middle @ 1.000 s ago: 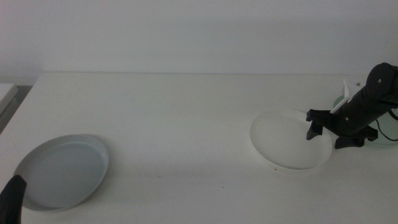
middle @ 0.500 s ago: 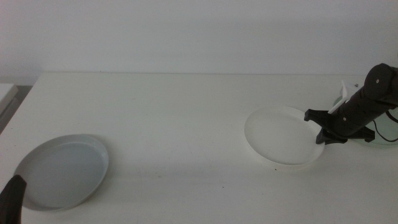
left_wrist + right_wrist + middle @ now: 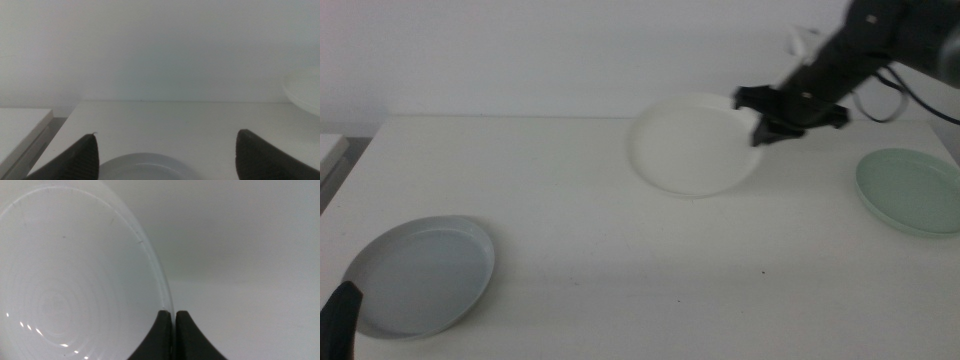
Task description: Stack the three bowls on top of each other.
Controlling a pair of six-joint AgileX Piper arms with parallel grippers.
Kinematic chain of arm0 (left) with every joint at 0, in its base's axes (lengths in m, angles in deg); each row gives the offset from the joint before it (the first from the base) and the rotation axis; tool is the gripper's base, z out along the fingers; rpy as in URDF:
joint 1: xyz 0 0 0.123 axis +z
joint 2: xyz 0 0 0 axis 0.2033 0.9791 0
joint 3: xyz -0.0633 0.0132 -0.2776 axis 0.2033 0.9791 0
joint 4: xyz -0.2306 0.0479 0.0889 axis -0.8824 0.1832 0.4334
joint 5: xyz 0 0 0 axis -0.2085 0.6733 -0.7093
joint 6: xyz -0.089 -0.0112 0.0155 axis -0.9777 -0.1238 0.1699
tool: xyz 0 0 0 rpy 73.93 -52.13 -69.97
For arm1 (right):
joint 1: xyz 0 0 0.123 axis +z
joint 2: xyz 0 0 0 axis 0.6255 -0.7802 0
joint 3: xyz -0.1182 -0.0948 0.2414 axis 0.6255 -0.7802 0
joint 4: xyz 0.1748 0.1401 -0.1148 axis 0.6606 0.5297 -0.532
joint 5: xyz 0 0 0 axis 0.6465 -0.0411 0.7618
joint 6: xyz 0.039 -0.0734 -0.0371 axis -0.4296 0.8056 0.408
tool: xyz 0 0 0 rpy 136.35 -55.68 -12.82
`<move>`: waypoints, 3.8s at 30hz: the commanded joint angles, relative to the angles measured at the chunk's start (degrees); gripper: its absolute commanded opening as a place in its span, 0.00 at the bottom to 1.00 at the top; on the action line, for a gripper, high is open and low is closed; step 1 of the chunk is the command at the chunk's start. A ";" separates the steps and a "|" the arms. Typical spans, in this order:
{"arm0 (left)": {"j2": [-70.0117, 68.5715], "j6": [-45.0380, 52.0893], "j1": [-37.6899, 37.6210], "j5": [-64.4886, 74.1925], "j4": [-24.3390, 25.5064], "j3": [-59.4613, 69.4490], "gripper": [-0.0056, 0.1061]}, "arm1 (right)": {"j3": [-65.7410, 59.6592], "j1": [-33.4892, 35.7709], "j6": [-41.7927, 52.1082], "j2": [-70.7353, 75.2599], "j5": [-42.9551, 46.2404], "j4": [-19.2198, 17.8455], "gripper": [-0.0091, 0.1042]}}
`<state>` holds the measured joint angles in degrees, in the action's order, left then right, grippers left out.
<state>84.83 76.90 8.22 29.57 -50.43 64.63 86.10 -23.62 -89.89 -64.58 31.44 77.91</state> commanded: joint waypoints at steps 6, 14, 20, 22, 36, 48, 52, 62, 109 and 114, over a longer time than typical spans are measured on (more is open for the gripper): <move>-0.16 0.05 0.12 -0.56 0.06 0.03 0.89 | 3.93 6.07 0.22 -4.84 -2.08 3.39 0.06; -0.16 0.05 0.12 -0.56 0.06 0.03 0.89 | 3.83 8.31 0.22 -10.16 -3.34 4.83 0.06; -0.16 0.05 0.12 -0.56 0.06 0.03 0.89 | 3.83 8.31 0.22 -12.64 -5.01 4.33 0.06; -0.16 0.05 0.12 -0.56 0.06 0.03 0.89 | 3.83 8.31 0.22 -13.22 -5.30 4.33 0.06; -0.16 -0.09 0.12 -0.56 0.17 0.03 0.89 | 3.83 8.31 0.22 -13.62 -7.65 2.21 0.49; -0.16 -0.09 0.12 -0.56 0.17 0.03 0.89 | 15.81 -2.28 6.96 -5.49 -15.66 -1.97 0.78; -0.16 -0.09 0.12 -0.56 0.17 0.03 0.89 | 17.23 -11.27 8.10 -1.56 -15.66 -4.59 0.78; -0.16 -0.09 0.12 -0.56 0.17 0.03 0.89 | 10.09 -34.99 10.21 -2.59 -15.66 -6.02 0.78; -0.16 -0.09 0.12 -0.68 0.17 0.03 0.89 | -13.90 -13.66 17.08 5.72 2.85 13.69 0.06; -0.16 -0.09 0.12 -0.68 0.17 0.03 0.89 | -13.90 -1.21 14.90 5.35 8.00 13.54 0.06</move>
<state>84.83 77.01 8.22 29.46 -50.31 64.63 72.38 -27.40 -74.23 -59.69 36.83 91.37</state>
